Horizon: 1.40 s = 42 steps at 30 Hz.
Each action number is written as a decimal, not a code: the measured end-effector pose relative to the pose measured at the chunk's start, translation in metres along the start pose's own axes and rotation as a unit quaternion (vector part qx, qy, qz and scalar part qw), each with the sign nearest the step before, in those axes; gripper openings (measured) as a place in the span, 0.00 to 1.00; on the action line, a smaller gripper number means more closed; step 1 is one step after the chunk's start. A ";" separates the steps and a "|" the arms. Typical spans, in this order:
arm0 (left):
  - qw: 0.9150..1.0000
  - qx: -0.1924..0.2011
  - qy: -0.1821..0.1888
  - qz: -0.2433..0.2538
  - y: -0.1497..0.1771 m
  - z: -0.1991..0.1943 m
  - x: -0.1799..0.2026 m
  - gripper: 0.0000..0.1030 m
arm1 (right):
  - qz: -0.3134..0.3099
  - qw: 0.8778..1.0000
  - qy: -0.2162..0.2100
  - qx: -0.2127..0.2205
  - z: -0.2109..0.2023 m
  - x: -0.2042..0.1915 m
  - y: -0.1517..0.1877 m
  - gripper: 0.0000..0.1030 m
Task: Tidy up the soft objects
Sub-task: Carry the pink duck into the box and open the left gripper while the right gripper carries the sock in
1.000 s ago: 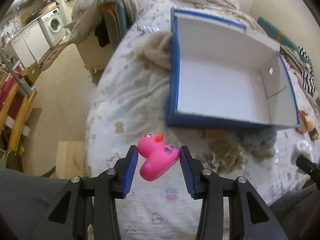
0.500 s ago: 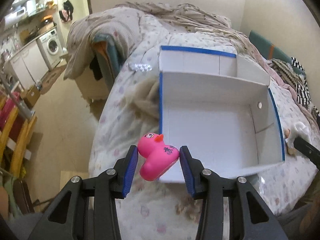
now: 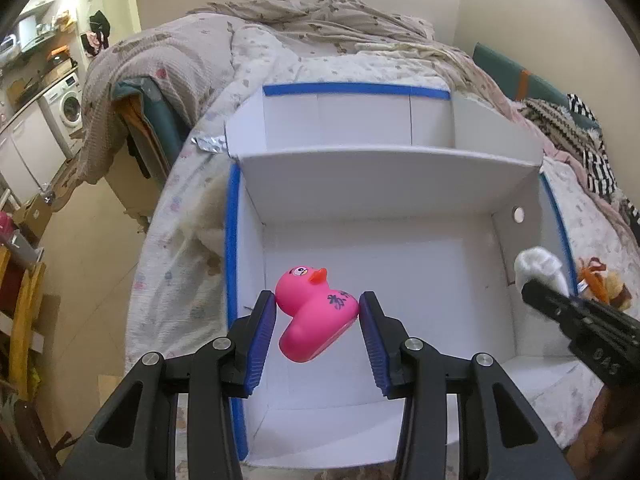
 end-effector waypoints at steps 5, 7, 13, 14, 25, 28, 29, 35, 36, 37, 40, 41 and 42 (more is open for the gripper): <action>1.000 -0.021 0.017 -0.004 0.009 0.018 0.008 0.38 | -0.003 1.000 0.010 -0.028 0.023 0.005 0.006 0.11; 1.000 -0.020 0.013 0.000 0.008 0.022 0.011 0.38 | -0.013 0.999 0.015 -0.033 0.027 0.002 0.006 0.11; 0.999 -0.030 0.000 0.027 0.011 0.036 0.019 0.38 | -0.033 0.998 0.025 -0.052 0.038 -0.007 0.016 0.11; 0.999 -0.034 0.000 0.029 0.014 0.039 0.020 0.38 | -0.034 0.998 0.027 -0.055 0.040 -0.006 0.017 0.11; 0.998 -0.058 0.004 0.034 0.025 0.048 0.025 0.38 | -0.023 0.997 0.041 -0.067 0.041 0.002 0.019 0.12; 0.998 -0.042 -0.002 0.039 0.020 0.043 0.024 0.38 | -0.024 0.997 0.042 -0.066 0.040 0.002 0.018 0.12; 0.998 -0.040 -0.001 0.040 0.020 0.043 0.024 0.38 | -0.023 0.997 0.041 -0.064 0.040 0.001 0.016 0.13; 0.999 -0.045 -0.003 0.024 0.016 0.042 0.018 0.44 | -0.009 0.998 0.041 -0.045 0.031 0.004 0.006 0.73; 0.999 -0.044 -0.006 0.025 0.016 0.042 0.017 0.46 | -0.005 0.998 0.043 -0.034 0.028 0.006 0.003 0.76; 0.999 -0.041 -0.007 0.025 0.014 0.041 0.017 0.47 | 0.001 0.999 0.043 -0.028 0.026 0.007 0.001 0.76; 0.999 -0.036 -0.004 0.019 0.012 0.038 0.015 0.56 | 0.019 0.999 0.027 -0.027 0.023 0.011 -0.002 0.79; 0.999 -0.035 -0.005 0.017 0.011 0.037 0.014 0.62 | 0.027 0.999 0.024 -0.023 0.022 0.013 -0.003 0.81; 0.999 -0.034 -0.003 0.015 0.011 0.036 0.014 0.63 | 0.033 0.999 0.022 -0.016 0.020 0.014 -0.005 0.82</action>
Point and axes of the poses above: each gripper's, at about its wrist camera, not at the fingertips, and z roughly the way its jaws point, x to its right, y to its underside, the point moved 8 cm from there along z, roughly the way its jaws point
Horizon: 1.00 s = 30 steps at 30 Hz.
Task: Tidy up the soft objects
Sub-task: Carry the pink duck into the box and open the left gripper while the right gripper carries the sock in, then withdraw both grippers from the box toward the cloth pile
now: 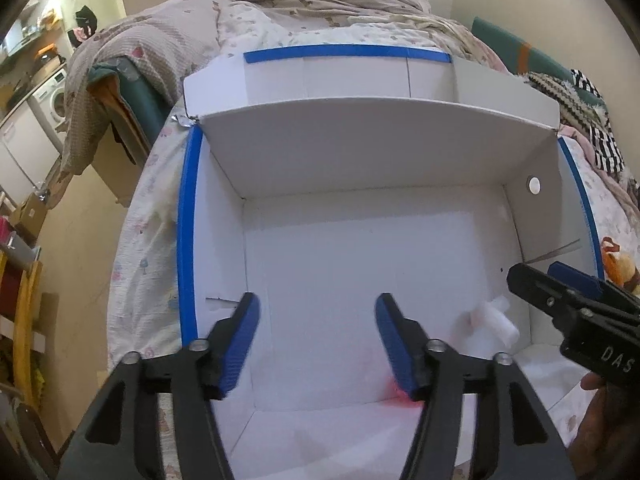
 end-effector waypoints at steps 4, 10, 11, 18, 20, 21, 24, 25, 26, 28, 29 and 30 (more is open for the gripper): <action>1.000 0.000 0.007 -0.009 -0.002 -0.002 -0.001 0.66 | 0.010 1.000 -0.017 0.024 -0.010 0.000 -0.008 0.83; 1.000 0.006 0.020 -0.016 -0.006 -0.011 -0.002 0.66 | 0.015 0.998 -0.029 0.057 -0.024 -0.005 -0.018 1.00; 1.000 0.011 0.022 -0.016 -0.007 -0.015 -0.002 0.66 | 0.015 0.998 -0.026 0.061 -0.025 -0.004 -0.019 1.00; 0.999 0.024 0.021 -0.031 -0.004 -0.030 -0.019 0.71 | 0.023 0.995 -0.019 0.096 -0.040 0.005 -0.024 1.00; 0.998 0.021 0.033 -0.045 -0.002 -0.035 -0.026 0.83 | 0.027 0.993 -0.017 0.109 -0.047 0.009 -0.025 1.00; 0.998 0.023 0.034 -0.051 -0.002 -0.037 -0.029 0.85 | 0.026 0.992 -0.014 0.119 -0.051 0.011 -0.025 1.00; 0.998 0.039 0.018 -0.052 -0.004 -0.047 -0.039 0.86 | 0.023 0.991 0.008 0.132 -0.057 0.019 -0.023 1.00; 0.998 0.046 0.013 -0.047 -0.005 -0.052 -0.040 0.86 | 0.026 0.991 0.008 0.132 -0.059 0.020 -0.022 1.00; 0.998 0.051 0.010 -0.042 -0.005 -0.055 -0.041 0.86 | 0.030 0.991 0.003 0.131 -0.061 0.022 -0.021 1.00; 0.997 0.064 0.016 -0.034 -0.005 -0.065 -0.044 0.89 | 0.034 0.993 -0.009 0.112 -0.063 0.023 -0.017 1.00; 0.997 0.068 0.015 -0.040 -0.004 -0.068 -0.048 0.95 | 0.033 0.994 -0.012 0.103 -0.064 0.022 -0.016 1.00; 0.996 0.071 0.016 -0.048 -0.001 -0.072 -0.053 0.98 | 0.029 0.994 -0.014 0.100 -0.065 0.022 -0.014 1.00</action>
Point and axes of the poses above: each gripper's, at about its wrist camera, not at the fingertips, and z roughly the way its jaws point, x to its right, y to its underside, the point moved 8 cm from there along z, roughly the way its jaws point
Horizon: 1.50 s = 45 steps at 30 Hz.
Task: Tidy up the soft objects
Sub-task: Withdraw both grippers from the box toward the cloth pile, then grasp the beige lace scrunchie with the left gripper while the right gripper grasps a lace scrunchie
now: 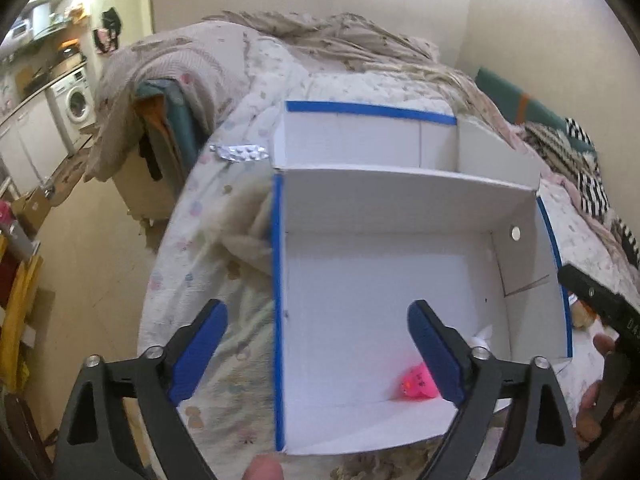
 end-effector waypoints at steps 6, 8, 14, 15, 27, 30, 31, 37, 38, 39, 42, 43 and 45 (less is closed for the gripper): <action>1.000 0.000 -0.003 -0.025 0.021 -0.018 -0.018 0.99 | -0.007 1.000 -0.003 -0.006 -0.020 0.004 0.018 1.00; 1.000 0.009 -0.007 -0.029 0.027 -0.026 -0.022 1.00 | -0.001 1.000 -0.007 -0.014 -0.025 0.006 0.027 1.00; 1.000 -0.007 -0.016 -0.008 0.062 -0.040 -0.023 1.00 | -0.003 0.999 -0.004 -0.041 -0.042 0.011 0.062 1.00; 1.000 -0.014 -0.018 -0.006 0.068 -0.040 -0.022 1.00 | -0.004 0.999 0.000 -0.046 -0.043 0.013 0.067 1.00; 0.994 -0.105 -0.008 -0.006 0.134 -0.021 -0.009 0.99 | -0.019 0.979 -0.045 -0.200 -0.014 -0.008 0.140 1.00; 0.990 -0.141 0.003 -0.024 0.147 -0.007 -0.008 0.99 | 0.006 0.969 -0.089 -0.231 -0.004 -0.021 0.151 1.00; 0.988 -0.150 0.007 -0.027 0.150 -0.003 -0.008 0.99 | 0.013 0.965 -0.099 -0.241 0.000 -0.024 0.155 1.00; 0.978 -0.205 0.013 -0.036 0.167 0.017 0.002 0.99 | 0.021 0.947 -0.112 -0.301 0.035 -0.040 0.176 0.81; 0.977 -0.211 0.013 -0.036 0.170 0.021 0.005 0.99 | 0.026 0.945 -0.108 -0.306 0.040 -0.039 0.178 0.78; 0.976 -0.213 0.012 -0.033 0.171 0.023 0.008 0.99 | 0.036 0.943 -0.103 -0.313 0.046 -0.037 0.182 0.78; 0.975 -0.221 0.012 -0.010 0.178 0.029 0.021 0.99 | 0.035 0.937 -0.087 -0.336 0.059 -0.037 0.196 0.74; 0.974 -0.226 0.013 -0.001 0.181 0.032 0.026 0.99 | 0.026 0.936 -0.083 -0.342 0.062 -0.038 0.201 0.74; 0.972 -0.234 0.013 0.015 0.187 0.037 0.034 0.99 | 0.012 0.936 -0.072 -0.345 0.064 -0.040 0.206 0.72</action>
Point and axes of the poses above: each gripper's, at about its wrist camera, not at the fingertips, and z roughly the way its jaws point, x to its right, y to its underside, the point moved 8 cm from there along z, roughly the way its jaws point
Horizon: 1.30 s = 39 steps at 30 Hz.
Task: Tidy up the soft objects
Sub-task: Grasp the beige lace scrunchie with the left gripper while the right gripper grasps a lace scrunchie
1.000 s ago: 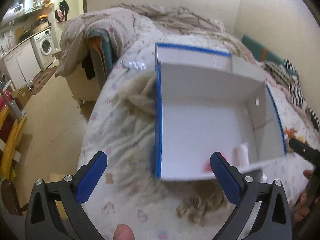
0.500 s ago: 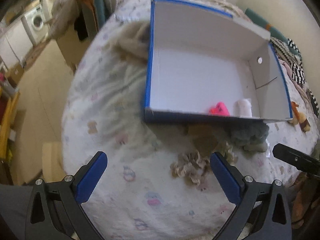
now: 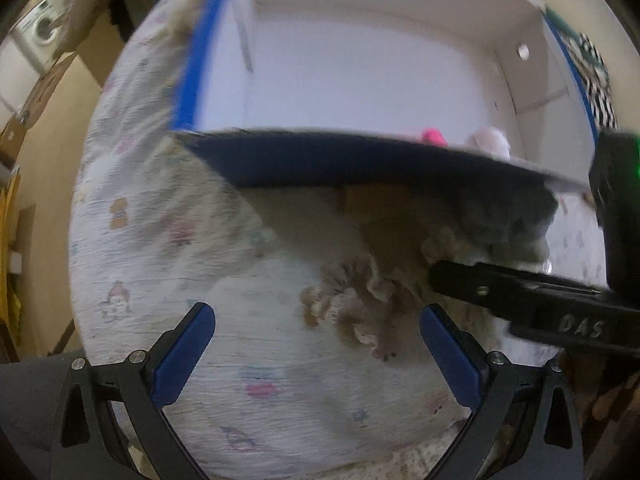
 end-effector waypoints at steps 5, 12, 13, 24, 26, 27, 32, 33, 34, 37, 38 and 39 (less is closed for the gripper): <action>0.999 -0.009 -0.013 0.034 0.004 0.016 0.017 0.98 | -0.007 1.000 0.024 0.002 0.004 0.004 0.000 0.42; 0.999 -0.034 -0.006 0.035 0.004 0.033 0.022 0.73 | -0.008 1.000 0.026 0.010 -0.002 0.005 -0.003 0.25; 0.999 -0.036 -0.004 0.034 0.003 0.035 0.022 0.68 | -0.009 1.000 0.026 0.009 -0.001 0.005 -0.004 0.25; 0.998 -0.055 -0.013 0.033 0.001 0.049 0.019 0.11 | -0.033 0.999 0.038 0.011 -0.002 -0.004 -0.005 0.23; 0.998 -0.049 -0.019 0.032 0.001 0.047 0.012 0.10 | -0.033 0.999 0.039 0.012 -0.002 -0.004 -0.004 0.23; 0.998 -0.046 -0.022 0.029 0.000 0.046 0.010 0.10 | -0.035 0.999 0.040 0.013 -0.002 -0.004 -0.004 0.23; 0.999 -0.028 -0.026 0.019 -0.004 0.039 -0.004 0.10 | -0.039 0.998 0.045 0.015 0.000 -0.006 -0.001 0.23; 0.999 -0.020 -0.030 0.020 -0.005 0.035 -0.006 0.10 | -0.043 0.998 0.048 0.015 0.000 -0.007 0.000 0.23; 0.999 -0.016 -0.033 0.021 -0.003 0.033 -0.003 0.10 | -0.047 0.998 0.050 0.015 0.003 -0.011 0.001 0.23; 0.999 -0.013 -0.036 0.022 0.005 0.028 -0.004 0.10 | -0.054 0.997 0.053 0.015 0.006 -0.015 0.005 0.22; 0.999 -0.012 -0.036 0.021 0.006 0.027 -0.006 0.10 | -0.056 0.997 0.053 0.015 0.006 -0.017 0.007 0.22; 0.999 -0.009 -0.038 0.021 0.007 0.024 -0.008 0.10 | -0.057 0.997 0.052 0.016 0.006 -0.018 0.008 0.22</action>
Point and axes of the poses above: each gripper's, at about its wrist camera, not at the fingertips, and z roughly the way its jaws point, x to its right, y to its underside, the point moved 8 cm from there along z, roughly the way its jaws point
